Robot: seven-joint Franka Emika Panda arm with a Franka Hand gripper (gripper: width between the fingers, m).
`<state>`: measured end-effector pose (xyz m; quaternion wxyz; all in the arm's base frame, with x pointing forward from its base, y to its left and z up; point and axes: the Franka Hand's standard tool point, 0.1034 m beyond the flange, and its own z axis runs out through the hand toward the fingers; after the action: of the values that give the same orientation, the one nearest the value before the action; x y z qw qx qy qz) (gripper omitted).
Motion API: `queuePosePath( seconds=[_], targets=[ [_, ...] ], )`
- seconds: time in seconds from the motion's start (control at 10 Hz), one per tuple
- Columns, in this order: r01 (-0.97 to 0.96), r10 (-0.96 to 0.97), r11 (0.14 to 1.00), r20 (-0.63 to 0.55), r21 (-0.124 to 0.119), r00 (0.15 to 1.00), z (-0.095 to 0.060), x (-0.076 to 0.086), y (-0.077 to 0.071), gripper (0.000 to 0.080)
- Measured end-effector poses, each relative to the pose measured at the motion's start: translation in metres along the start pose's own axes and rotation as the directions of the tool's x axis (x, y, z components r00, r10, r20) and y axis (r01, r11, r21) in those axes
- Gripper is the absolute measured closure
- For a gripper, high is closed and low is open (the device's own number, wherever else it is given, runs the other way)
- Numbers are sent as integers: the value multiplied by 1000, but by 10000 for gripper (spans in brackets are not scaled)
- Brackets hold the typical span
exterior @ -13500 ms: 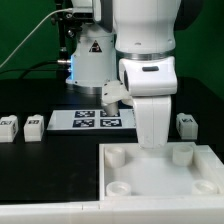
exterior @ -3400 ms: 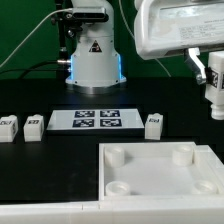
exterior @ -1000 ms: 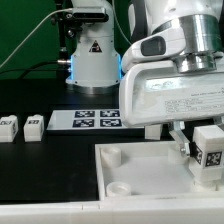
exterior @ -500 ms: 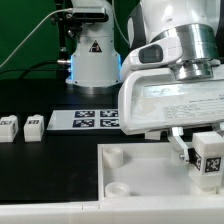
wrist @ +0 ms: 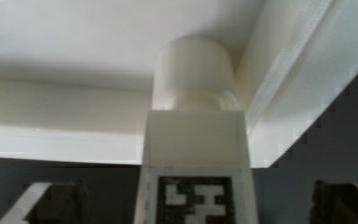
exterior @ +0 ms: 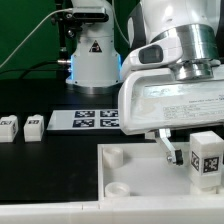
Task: Assemble one leg
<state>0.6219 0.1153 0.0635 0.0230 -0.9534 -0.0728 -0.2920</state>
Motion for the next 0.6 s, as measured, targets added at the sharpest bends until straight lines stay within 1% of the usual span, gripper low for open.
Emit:
queuePosePath(
  seconds=[0.1,0.2,0.6],
  targets=[
    [0,0,1000,0,0,1000,0,0,0,170],
    [0,0,1000,0,0,1000,0,0,0,153],
    [0,0,1000,0,0,1000,0,0,0,150]
  ],
)
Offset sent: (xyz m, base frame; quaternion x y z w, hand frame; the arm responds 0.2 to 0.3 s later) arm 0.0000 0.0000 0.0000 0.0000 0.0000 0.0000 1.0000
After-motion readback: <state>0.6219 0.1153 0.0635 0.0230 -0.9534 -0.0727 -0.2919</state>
